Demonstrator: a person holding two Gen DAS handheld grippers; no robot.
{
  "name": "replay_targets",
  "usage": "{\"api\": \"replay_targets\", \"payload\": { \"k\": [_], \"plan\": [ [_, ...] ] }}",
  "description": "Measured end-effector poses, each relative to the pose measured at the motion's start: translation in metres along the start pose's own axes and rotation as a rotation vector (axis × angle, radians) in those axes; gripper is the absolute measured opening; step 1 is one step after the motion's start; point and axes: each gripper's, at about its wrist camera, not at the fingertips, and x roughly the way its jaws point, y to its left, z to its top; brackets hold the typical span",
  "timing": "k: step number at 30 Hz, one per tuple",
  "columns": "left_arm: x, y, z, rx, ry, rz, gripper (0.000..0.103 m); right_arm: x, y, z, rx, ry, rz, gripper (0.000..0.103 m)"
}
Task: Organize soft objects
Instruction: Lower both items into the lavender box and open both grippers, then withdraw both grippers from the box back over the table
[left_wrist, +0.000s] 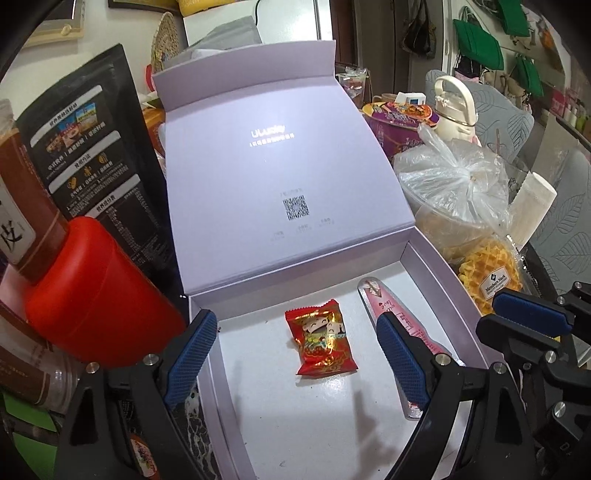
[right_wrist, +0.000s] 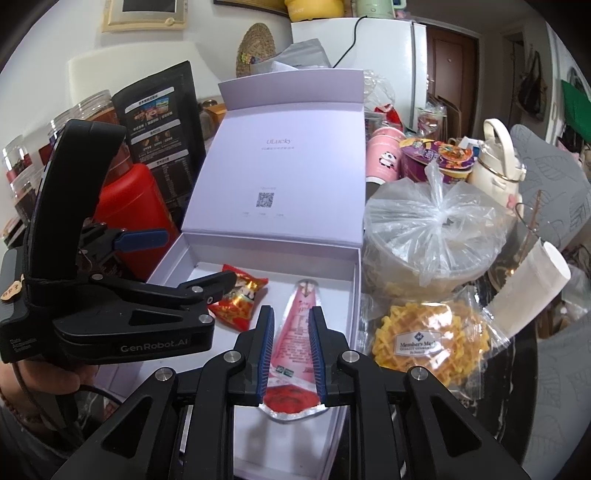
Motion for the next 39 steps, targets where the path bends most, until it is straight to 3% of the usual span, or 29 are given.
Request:
{"api": "replay_targets", "payload": {
  "k": [12, 23, 39],
  "plan": [
    [-0.054, 0.010, 0.006, -0.022, -0.086, 0.011, 0.089, -0.032, 0.009, 0.010, 0.016, -0.066, -0.010, 0.020],
    [-0.109, 0.014, 0.000, -0.035, -0.159, 0.025, 0.089, -0.081, 0.020, 0.010, 0.022, -0.140, -0.024, 0.058],
    [-0.175, 0.012, -0.021, -0.044, -0.237, 0.027, 0.089, -0.145, 0.037, -0.003, 0.017, -0.224, -0.045, 0.070]
  ]
}}
